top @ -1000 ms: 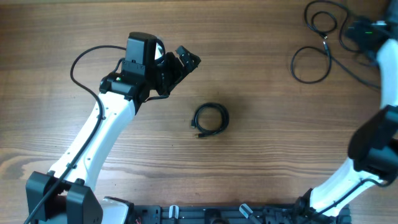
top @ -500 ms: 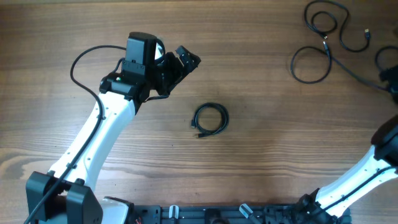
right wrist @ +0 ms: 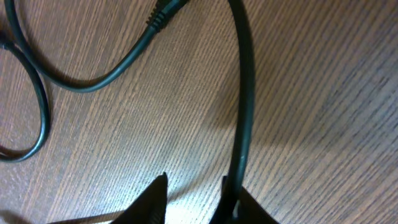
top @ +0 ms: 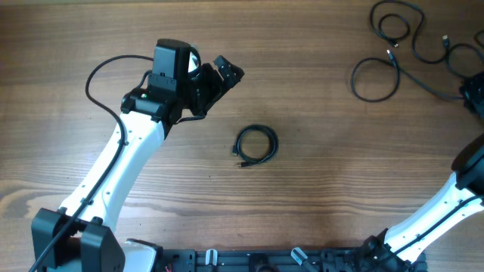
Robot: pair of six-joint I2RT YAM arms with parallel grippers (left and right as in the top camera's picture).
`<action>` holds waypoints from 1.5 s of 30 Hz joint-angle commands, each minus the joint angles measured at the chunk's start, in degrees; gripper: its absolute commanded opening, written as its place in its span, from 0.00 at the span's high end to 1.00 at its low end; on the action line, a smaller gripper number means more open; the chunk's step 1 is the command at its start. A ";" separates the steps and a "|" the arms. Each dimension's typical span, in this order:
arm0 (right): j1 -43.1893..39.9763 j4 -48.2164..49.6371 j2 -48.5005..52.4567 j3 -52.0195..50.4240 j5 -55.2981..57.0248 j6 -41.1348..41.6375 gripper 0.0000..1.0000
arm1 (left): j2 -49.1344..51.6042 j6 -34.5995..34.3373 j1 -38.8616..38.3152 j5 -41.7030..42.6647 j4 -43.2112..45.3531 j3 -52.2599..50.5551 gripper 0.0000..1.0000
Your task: Untangle cables
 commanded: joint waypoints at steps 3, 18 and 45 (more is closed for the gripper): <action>-0.20 -2.62 -0.44 1.57 7.13 0.11 0.69 | -0.61 0.96 0.22 -0.74 0.15 0.33 0.00; 2.43 -22.25 -26.73 1.86 -34.91 -4.48 0.00 | -0.61 0.94 0.22 -0.74 0.15 0.33 0.00; 58.95 -11.15 -26.58 -26.58 -10.71 -0.04 0.00 | 0.39 10.78 1.90 -17.79 -30.05 -0.72 0.08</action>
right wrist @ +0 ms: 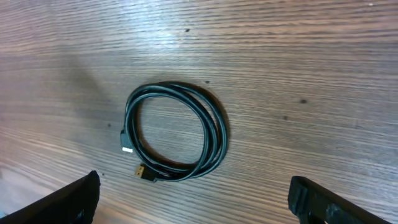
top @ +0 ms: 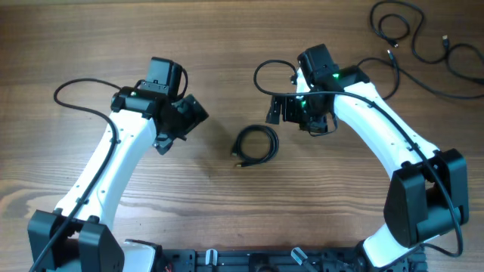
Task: Untangle cables
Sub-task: 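Move both grippers toward the small coiled black cable in the center, then grasp the coiled black cable with both grippers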
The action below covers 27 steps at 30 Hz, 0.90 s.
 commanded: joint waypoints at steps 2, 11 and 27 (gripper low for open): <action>0.17 1.51 0.68 -1.49 2.29 1.44 0.00 | 1.31 7.56 -4.11 4.02 1.11 -3.52 0.08; 0.17 5.97 1.55 -6.82 3.78 3.96 0.40 | 11.47 7.96 -14.91 9.16 16.06 -8.48 0.24; 0.17 22.01 1.62 -21.20 3.61 6.71 0.49 | 21.09 -5.35 -15.87 9.99 20.24 -8.48 0.66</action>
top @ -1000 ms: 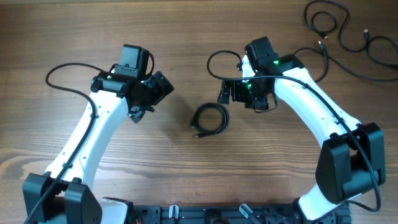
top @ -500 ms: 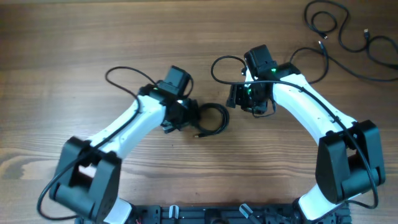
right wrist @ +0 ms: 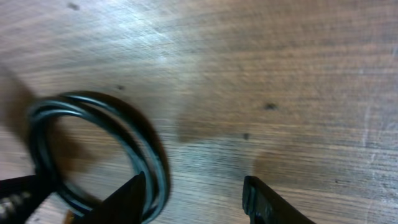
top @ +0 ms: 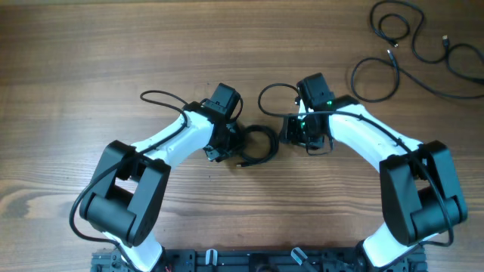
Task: Untangle cables
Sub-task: 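Grasp the coiled black cable with both grippers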
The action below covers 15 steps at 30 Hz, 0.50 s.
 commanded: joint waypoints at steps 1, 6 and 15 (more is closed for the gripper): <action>0.17 4.52 0.85 -4.28 -0.61 2.58 0.50 | 2.91 -2.32 -0.94 0.24 0.09 -1.05 0.70; 0.11 5.03 0.85 -4.26 -1.62 2.45 0.55 | 2.91 -2.32 -2.84 0.26 0.07 -1.05 0.82; 0.13 5.03 0.85 -4.26 -1.81 1.40 0.67 | 0.26 -1.29 -3.02 0.26 -1.62 -0.57 0.96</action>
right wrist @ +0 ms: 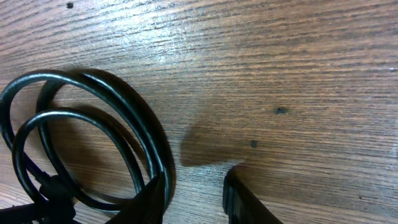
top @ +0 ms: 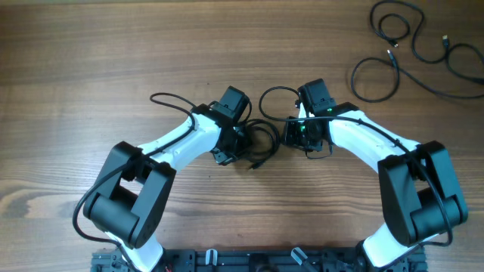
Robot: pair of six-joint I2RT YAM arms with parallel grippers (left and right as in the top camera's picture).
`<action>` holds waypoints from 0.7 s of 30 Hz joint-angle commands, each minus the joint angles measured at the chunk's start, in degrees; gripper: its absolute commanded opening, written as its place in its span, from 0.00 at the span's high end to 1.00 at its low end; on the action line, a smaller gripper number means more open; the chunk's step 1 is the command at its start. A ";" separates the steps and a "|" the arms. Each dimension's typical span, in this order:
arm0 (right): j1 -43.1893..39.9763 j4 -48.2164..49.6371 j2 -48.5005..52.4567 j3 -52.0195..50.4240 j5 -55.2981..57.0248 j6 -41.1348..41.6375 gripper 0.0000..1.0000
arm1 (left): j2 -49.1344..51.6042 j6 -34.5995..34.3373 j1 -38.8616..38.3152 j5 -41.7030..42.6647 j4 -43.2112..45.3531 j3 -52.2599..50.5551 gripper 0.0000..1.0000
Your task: Untangle cables
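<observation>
A small black coiled cable (top: 262,140) lies at the table's middle between both arms. In the right wrist view its loops (right wrist: 93,130) have spread apart. My right gripper (right wrist: 196,200) is low over the wood at the coil's right edge, open with a narrow gap. Bare wood shows between its fingers, and the left finger (right wrist: 152,199) touches the outer strand. My left gripper (top: 236,145) is at the coil's left edge. Its fingers are hidden under the wrist in the overhead view.
A loose tangle of long black cables (top: 412,53) lies at the far right corner of the wooden table (top: 98,60). Each arm's own wiring loops beside its wrist, near the coil.
The coil has shifted a little to the right and its loops have spread. My left gripper sits slightly further right against it. My right gripper's fingers stand closer together, the left one now at the outer strand.
First my right gripper was over the tangle at the far right and the left arm was left of the coil. Then both arms hovered on either side of the coil, the right one wide open. Then both were at its edges, and now the coil is deformed between them.
</observation>
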 commanded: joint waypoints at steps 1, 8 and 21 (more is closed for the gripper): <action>0.13 -0.22 1.07 -1.20 -0.11 -0.35 0.67 | -1.81 1.81 -0.04 -2.21 -2.82 -0.61 0.96; 0.11 0.81 1.05 -1.14 -9.42 -7.89 0.74 | -16.28 1.86 -0.04 -2.21 -6.58 -0.31 0.96; 0.09 11.65 -2.86 -1.05 -38.58 -7.08 0.73 | -21.09 1.86 -0.04 2.58 -6.27 -0.28 0.96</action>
